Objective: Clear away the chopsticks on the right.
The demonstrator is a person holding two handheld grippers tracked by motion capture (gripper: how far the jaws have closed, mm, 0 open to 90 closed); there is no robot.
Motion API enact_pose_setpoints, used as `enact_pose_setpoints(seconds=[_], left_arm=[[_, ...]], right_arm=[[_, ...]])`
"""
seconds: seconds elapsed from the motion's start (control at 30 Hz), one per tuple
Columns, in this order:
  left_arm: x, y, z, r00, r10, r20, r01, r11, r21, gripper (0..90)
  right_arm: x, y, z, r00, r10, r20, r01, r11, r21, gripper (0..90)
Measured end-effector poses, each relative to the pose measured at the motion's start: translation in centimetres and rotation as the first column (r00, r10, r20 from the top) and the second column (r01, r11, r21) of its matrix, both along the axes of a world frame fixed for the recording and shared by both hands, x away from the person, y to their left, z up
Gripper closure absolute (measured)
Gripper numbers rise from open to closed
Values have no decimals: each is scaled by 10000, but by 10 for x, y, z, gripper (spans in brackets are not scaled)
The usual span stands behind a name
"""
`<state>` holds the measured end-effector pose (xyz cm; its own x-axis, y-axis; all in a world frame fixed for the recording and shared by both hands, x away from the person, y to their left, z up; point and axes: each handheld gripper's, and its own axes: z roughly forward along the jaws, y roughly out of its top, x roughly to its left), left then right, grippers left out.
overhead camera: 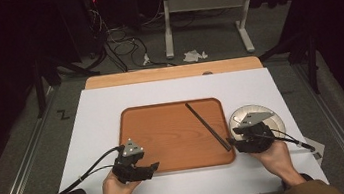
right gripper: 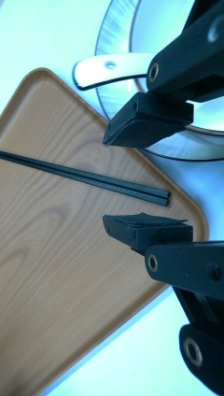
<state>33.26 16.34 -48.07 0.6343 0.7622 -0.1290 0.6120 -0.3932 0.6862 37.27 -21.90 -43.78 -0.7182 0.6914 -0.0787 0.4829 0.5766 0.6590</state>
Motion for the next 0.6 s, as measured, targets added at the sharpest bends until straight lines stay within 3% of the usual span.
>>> enact_pose_setpoints(seconds=[0.6], left_arm=[[-1, 1, 1, 10000, -45, 28, 45, 10000, -9, 326]], right_arm=[[-15, -4, -22, 9977, 560, -384, -565, 9983, -122, 599]])
